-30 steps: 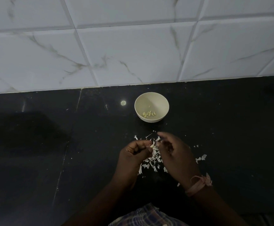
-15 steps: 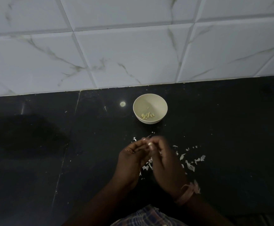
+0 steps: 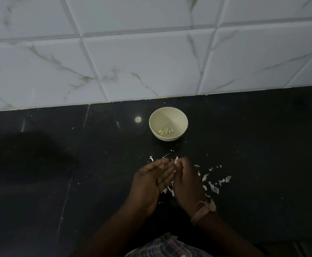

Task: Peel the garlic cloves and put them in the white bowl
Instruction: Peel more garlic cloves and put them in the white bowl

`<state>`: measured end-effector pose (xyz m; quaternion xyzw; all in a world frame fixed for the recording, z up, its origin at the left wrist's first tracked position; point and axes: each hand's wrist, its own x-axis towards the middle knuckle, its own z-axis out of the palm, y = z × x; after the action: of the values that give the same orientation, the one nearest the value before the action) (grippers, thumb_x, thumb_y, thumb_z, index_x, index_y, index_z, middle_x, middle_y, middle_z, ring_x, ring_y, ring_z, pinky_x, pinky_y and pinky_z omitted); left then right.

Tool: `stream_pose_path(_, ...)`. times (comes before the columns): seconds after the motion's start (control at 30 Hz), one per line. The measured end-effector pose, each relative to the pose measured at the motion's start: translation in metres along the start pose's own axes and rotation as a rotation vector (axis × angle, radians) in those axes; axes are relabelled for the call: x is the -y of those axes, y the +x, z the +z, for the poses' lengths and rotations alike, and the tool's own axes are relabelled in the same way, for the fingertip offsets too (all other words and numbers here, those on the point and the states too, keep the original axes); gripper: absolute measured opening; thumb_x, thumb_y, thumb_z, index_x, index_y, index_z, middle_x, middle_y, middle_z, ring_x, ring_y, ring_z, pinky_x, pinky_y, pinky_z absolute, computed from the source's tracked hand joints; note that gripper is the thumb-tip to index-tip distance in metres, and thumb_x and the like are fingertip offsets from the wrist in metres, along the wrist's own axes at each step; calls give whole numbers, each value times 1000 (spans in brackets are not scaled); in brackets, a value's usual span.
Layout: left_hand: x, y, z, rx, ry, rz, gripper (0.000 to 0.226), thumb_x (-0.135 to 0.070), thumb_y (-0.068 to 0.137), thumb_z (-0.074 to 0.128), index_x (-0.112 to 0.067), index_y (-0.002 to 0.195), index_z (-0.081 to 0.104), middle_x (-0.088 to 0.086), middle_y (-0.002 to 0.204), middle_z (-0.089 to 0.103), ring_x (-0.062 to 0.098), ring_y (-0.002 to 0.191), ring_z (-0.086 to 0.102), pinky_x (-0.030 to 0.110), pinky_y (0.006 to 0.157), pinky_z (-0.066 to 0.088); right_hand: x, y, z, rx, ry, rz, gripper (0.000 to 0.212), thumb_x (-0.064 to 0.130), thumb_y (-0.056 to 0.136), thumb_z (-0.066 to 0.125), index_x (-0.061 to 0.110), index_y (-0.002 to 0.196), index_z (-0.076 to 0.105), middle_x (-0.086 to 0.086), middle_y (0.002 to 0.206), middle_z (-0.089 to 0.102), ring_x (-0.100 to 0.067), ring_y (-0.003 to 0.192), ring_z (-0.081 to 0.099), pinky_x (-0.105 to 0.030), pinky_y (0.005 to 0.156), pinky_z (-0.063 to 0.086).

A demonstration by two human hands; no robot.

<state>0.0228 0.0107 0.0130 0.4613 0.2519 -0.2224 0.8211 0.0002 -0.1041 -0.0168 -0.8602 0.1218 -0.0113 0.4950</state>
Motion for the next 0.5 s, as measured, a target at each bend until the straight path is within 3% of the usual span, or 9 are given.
stream_pose_path(0.17, 2, 4, -12, -81, 143, 102, 12, -6, 90, 72, -8, 101, 78, 18, 104, 77, 27, 95, 74, 32, 78, 59, 4, 1, -12, -144, 81, -91, 10, 19, 95, 68, 24, 104, 70, 14, 101, 68, 1, 96, 65, -18, 82, 52)
stream_pose_path(0.3, 6, -2, -7, 53, 101, 122, 26, -13, 91, 66, -4, 114, 75, 19, 112, 75, 28, 100, 73, 33, 83, 60, 18, -1, -16, -156, 163, -88, 15, 13, 90, 74, 22, 102, 77, 11, 100, 71, -2, 96, 67, -20, 83, 54)
stream_pose_path(0.5, 3, -5, -6, 140, 10, 163, 26, -18, 85, 66, -9, 106, 78, 14, 105, 76, 20, 92, 72, 29, 76, 60, 32, -2, -26, -133, 199, -109, 17, 12, 89, 75, 21, 102, 79, 13, 97, 73, 1, 92, 68, -15, 81, 53)
